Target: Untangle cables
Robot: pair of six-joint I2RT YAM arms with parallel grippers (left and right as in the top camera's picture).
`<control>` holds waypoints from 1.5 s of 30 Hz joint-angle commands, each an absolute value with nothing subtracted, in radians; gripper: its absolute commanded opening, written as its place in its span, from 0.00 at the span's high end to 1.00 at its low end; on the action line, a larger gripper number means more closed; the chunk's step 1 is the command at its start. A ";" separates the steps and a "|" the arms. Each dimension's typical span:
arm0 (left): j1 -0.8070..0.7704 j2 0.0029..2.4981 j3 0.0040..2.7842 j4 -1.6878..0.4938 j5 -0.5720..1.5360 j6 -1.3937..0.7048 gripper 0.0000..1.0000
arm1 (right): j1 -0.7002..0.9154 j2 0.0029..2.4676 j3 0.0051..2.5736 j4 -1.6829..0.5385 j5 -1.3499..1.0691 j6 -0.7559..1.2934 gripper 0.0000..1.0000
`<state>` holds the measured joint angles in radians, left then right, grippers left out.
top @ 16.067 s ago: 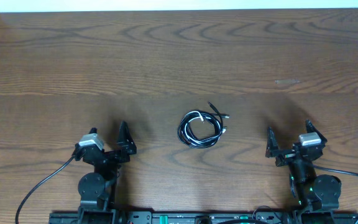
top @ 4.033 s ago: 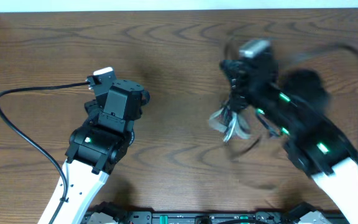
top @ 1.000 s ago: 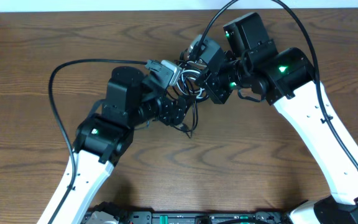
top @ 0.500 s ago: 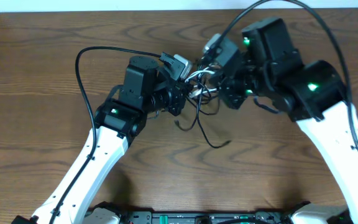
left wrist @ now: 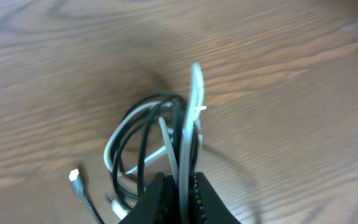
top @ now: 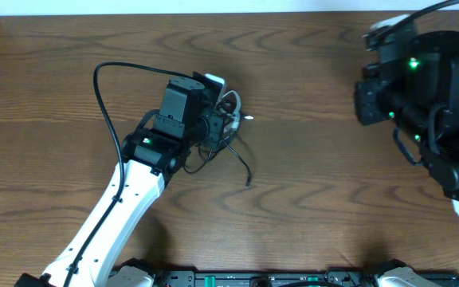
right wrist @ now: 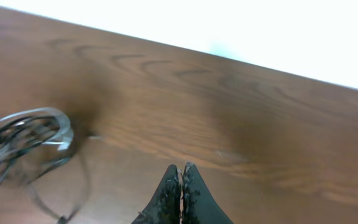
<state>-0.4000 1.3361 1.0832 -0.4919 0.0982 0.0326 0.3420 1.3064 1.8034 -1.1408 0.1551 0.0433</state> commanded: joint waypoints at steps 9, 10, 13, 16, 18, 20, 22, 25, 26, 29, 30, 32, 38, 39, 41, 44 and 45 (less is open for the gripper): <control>-0.396 1.331 1.084 -0.428 0.480 0.053 0.87 | 0.283 1.363 1.816 -1.149 -0.107 0.001 0.89; -0.396 1.327 1.084 -0.395 0.583 0.060 0.85 | 0.283 1.373 1.816 -1.152 -0.130 -0.015 0.85; -0.396 1.303 1.084 -0.263 0.853 0.059 0.83 | 0.283 1.412 1.816 -1.173 -0.185 -0.050 0.84; -0.396 1.259 1.084 -0.136 0.991 0.047 0.83 | 0.283 1.452 1.816 -1.201 -0.203 -0.089 0.84; -0.396 1.222 1.084 -0.082 0.995 0.028 0.83 | 0.283 1.475 1.816 -1.217 -0.210 -0.116 0.84; -0.396 1.184 1.084 -0.054 0.994 0.028 0.83 | 0.284 1.495 1.816 -1.232 -0.245 -0.151 0.77; -0.396 1.152 1.084 -0.051 0.965 0.028 0.72 | 0.284 1.515 1.816 -1.242 -0.308 -0.209 0.62; -0.396 1.120 1.084 -0.099 0.833 0.014 0.62 | 0.289 1.556 1.816 -1.267 -0.416 -0.303 0.31; -0.396 1.115 1.084 -0.123 0.773 0.003 0.62 | 0.292 1.568 1.816 -1.273 -0.434 -0.317 0.27; -0.396 1.110 1.084 -0.258 0.478 -0.021 0.62 | 0.316 1.627 1.811 -1.276 -0.440 -0.302 0.22; -0.396 1.111 1.084 -0.296 0.400 -0.025 0.62 | 0.325 1.649 1.810 -1.276 -0.439 -0.287 0.24; -0.396 1.113 1.084 -0.381 0.234 -0.053 0.62 | 0.340 1.693 1.808 -1.274 -0.437 -0.234 0.30; -0.396 1.114 1.084 -0.516 0.111 -0.061 0.63 | 0.382 1.850 1.803 -1.230 -0.437 -0.086 0.44; -0.396 1.114 1.084 -0.527 0.111 -0.060 0.63 | 0.389 1.877 1.803 -1.221 -0.437 -0.060 0.46; -0.396 1.114 1.084 -0.547 0.111 -0.048 0.63 | 0.400 1.921 1.803 -1.205 -0.437 -0.028 0.49; -0.396 1.114 1.084 -0.574 0.111 -0.031 0.63 | 0.408 1.969 1.803 -1.196 -0.437 0.003 0.50; -0.396 1.114 1.084 -0.581 0.110 -0.026 0.63 | 0.409 1.980 1.803 -1.196 -0.437 0.012 0.50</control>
